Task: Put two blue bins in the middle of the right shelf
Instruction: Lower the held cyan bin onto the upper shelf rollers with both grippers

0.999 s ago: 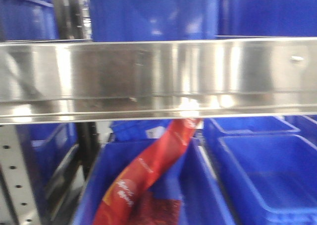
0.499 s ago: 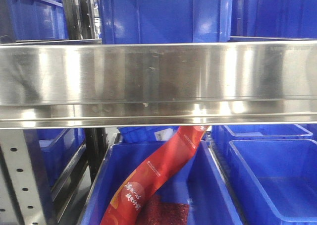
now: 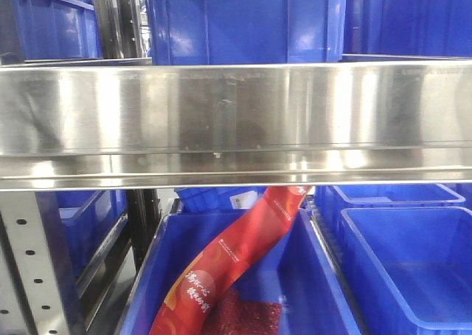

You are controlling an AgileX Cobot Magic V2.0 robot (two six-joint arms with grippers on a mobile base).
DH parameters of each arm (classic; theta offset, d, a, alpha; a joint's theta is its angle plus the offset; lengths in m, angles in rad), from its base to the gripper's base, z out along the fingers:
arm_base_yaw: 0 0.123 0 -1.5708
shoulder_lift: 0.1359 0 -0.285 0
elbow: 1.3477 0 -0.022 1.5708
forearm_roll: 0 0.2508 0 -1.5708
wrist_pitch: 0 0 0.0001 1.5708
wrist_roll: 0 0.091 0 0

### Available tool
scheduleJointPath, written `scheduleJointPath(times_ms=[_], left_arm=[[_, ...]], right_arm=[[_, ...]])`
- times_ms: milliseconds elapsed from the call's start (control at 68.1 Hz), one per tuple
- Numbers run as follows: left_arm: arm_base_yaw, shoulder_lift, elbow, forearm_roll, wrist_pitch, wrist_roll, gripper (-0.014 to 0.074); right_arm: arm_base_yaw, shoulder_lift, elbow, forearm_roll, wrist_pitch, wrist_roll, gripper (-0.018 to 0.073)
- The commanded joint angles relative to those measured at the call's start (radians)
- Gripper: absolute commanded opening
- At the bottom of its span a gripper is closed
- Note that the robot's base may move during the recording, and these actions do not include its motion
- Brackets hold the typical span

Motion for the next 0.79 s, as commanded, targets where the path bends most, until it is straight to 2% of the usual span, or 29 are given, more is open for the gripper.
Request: scheduleJointPath(times_ms=[0,206,587,676,778], left_arm=[[0.001,-0.019,-0.019,0.058,-0.053,-0.003,-0.0111],[0.001,-0.019,-0.019,0.089,-0.053,-0.003,-0.0111],[0.001,-0.017,-0.019,0.081,-0.051,-0.003,-0.0111],[0.005,-0.002,-0.017,0.069,-0.036,-0.003,-0.0111],[0.041,0.028,-0.017,-0.004,-0.022,0.003,-0.0111]], right_arm=[[-0.001,-0.021,-0.022,-0.038,-0.077,-0.011,-0.0166],[-0.001,-0.021,-0.022,-0.038,-0.077,-0.011,-0.0166],[-0.001,-0.021,-0.022,-0.025,-0.072,-0.011,-0.0166],[-0.001,-0.003,-0.022,-0.023,-0.05,0.063,-0.0166],[-0.001,0.037,-0.014,-0.023,-0.05,0.132,-0.0166]])
